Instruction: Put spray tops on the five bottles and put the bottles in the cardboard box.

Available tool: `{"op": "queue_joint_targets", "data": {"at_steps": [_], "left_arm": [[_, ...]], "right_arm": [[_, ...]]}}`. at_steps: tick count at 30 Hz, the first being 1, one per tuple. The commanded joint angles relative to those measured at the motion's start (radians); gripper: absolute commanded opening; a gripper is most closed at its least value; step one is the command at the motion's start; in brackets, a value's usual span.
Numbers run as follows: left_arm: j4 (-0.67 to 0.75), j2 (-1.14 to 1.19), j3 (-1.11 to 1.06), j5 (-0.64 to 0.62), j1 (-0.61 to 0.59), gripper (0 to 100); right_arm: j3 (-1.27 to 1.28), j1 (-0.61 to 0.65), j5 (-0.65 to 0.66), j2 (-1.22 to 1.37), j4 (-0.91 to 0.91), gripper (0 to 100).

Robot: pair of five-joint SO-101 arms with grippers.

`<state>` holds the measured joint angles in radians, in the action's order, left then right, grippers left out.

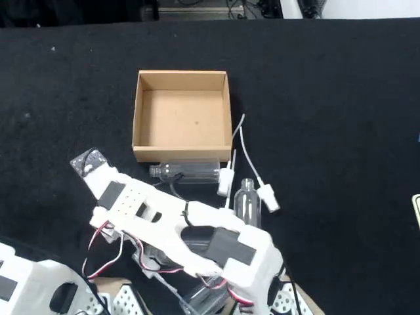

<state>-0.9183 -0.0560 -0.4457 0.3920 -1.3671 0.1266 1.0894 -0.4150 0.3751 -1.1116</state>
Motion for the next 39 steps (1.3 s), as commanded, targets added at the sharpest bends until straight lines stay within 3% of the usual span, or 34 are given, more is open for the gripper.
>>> {"op": "queue_joint_targets", "data": {"at_steps": [1, 4, 10, 15, 20, 23, 27, 34, 39], "left_arm": [[0.011, -0.017, 0.062, -0.011, -0.005, 3], [0.002, -0.068, 0.045, -0.011, 0.001, 3], [-0.195, -0.298, 0.039, -0.011, 0.105, 3], [-0.345, -0.509, -0.016, -0.006, 0.314, 3], [-0.348, -0.551, -0.163, 0.018, 0.576, 3], [-0.319, -0.465, -0.213, -0.037, 0.670, 3], [-0.305, -0.307, -0.211, -0.095, 0.750, 3], [-0.207, -0.153, -0.209, -0.157, 0.799, 3], [-0.198, -0.138, -0.222, -0.187, 0.799, 3]], "right_arm": [[-0.148, -0.117, 0.112, -0.262, -0.107, 1.0], [-0.217, -0.204, 0.224, -0.415, -0.176, 1.1], [-0.329, -0.448, 0.308, -0.654, -0.334, 1.1], [-0.389, -0.798, 0.391, -0.699, -0.509, 1.1], [-0.297, -1.191, 0.534, -0.630, -0.603, 1.1], [-0.171, -1.372, 0.632, -0.588, -0.514, 1.1], [0.031, -1.519, 0.721, -0.582, -0.299, 1.1], [0.374, -1.608, 0.806, -0.579, 0.086, 1.1], [0.519, -1.657, 0.845, -0.567, 0.242, 1.3]]}}
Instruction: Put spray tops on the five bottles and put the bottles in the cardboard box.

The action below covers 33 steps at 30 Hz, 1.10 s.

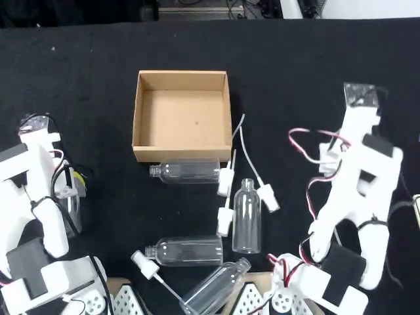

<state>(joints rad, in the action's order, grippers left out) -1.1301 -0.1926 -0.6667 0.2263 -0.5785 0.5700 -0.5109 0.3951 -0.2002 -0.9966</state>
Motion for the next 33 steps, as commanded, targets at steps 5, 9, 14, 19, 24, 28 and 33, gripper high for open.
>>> {"op": "queue_joint_targets", "data": {"at_steps": [5, 9, 14, 19, 24, 28, 33], "left_arm": [[0.014, -0.002, -0.007, -0.015, 0.012, 3], [0.009, -0.002, -0.007, -0.015, 0.012, 3], [0.003, -0.003, -0.004, -0.014, 0.012, 3], [0.003, -0.002, 0.001, -0.014, 0.012, 3], [0.003, -0.002, 0.001, 0.028, 0.010, 3], [0.002, -0.002, -0.007, 0.041, 0.004, 3], [0.002, -0.002, -0.008, 0.041, 0.010, 3]], "right_arm": [[0.180, -0.086, 0.072, 0.059, 0.252, 8.1], [0.194, -0.084, 0.066, 0.091, 0.261, 9.6], [0.179, -0.075, 0.066, 0.096, 0.201, 13.6], [0.091, -0.066, 0.066, 0.102, 0.060, 27.4], [0.005, -0.069, 0.074, 0.096, -0.061, 27.5], [-0.028, -0.069, 0.075, 0.096, -0.141, 27.4], [-0.001, -0.071, 0.075, 0.102, -0.098, 25.3]]}}
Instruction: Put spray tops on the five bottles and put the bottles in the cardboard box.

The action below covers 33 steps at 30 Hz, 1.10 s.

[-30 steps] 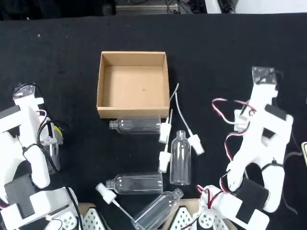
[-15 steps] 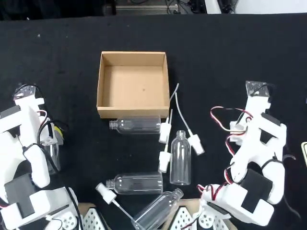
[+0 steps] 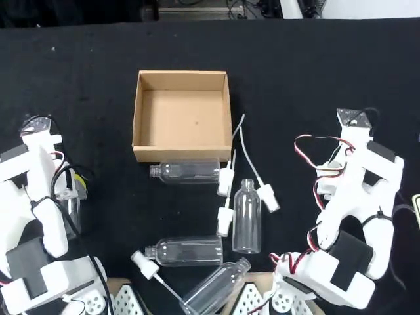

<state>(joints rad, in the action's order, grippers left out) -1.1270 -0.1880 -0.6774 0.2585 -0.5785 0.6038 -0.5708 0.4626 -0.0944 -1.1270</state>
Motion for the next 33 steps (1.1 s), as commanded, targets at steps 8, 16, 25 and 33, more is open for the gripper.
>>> {"op": "queue_joint_targets", "data": {"at_steps": [8, 16, 25, 33], "left_arm": [[-0.002, -0.006, 0.002, 0.009, 0.010, 3], [-0.002, -0.006, 0.007, 0.009, 0.010, 3], [0.000, -0.006, 0.010, 0.006, 0.012, 3], [0.000, -0.006, 0.004, 0.008, 0.012, 3]], "right_arm": [[0.145, -0.071, 0.009, -0.012, 0.245, 25.4], [0.232, -0.063, 0.000, -0.012, 0.443, 25.2], [0.019, 0.011, -0.003, 0.073, 0.229, 25.1], [-0.101, -0.002, -0.040, 0.265, 0.196, 6.7]]}}
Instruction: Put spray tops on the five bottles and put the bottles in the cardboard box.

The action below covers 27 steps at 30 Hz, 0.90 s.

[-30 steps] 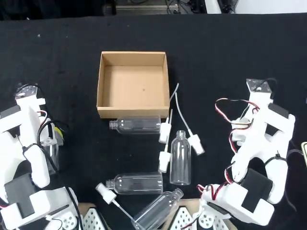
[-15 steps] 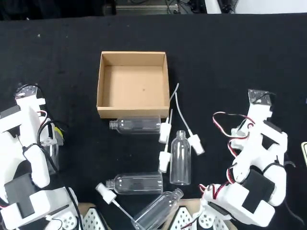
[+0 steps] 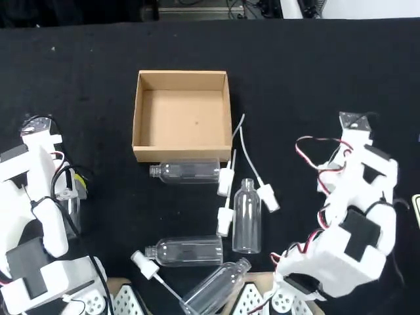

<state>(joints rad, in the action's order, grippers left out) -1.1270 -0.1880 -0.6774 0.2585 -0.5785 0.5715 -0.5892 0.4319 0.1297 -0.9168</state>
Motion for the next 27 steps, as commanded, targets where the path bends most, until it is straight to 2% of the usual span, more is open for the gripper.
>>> {"op": "queue_joint_targets", "data": {"at_steps": [1, 5, 8, 11, 13, 21, 25, 27], "left_arm": [[0.000, -0.006, 0.004, 0.008, 0.012, 3], [-0.003, -0.012, 0.004, 0.008, 0.012, 3], [-0.064, -0.017, 0.027, 0.011, 0.012, 4], [-0.166, -0.008, 0.094, 0.049, 0.001, 4], [-0.210, -0.006, 0.125, 0.106, 0.004, 4], [-0.226, -0.005, 0.151, 0.140, -0.028, 4], [-0.226, -0.005, 0.151, 0.210, -0.051, 8], [-0.232, -0.002, 0.148, 0.285, -0.077, 12]], "right_arm": [[-0.068, 0.009, -0.009, 0.041, -0.014, 2.1], [-0.068, 0.002, -0.009, -0.018, -0.049, 0.8], [-0.073, 0.020, -0.017, -0.136, -0.144, 1.0], [-0.059, 0.083, -0.026, -0.302, -0.227, 1.0], [-0.033, 0.147, -0.080, -0.423, -0.255, 1.0], [0.225, 0.514, -0.275, -0.754, -0.173, 1.1], [0.375, 0.575, -0.374, -0.842, -0.058, 1.1], [0.433, 0.575, -0.407, -0.878, -0.026, 1.1]]}}
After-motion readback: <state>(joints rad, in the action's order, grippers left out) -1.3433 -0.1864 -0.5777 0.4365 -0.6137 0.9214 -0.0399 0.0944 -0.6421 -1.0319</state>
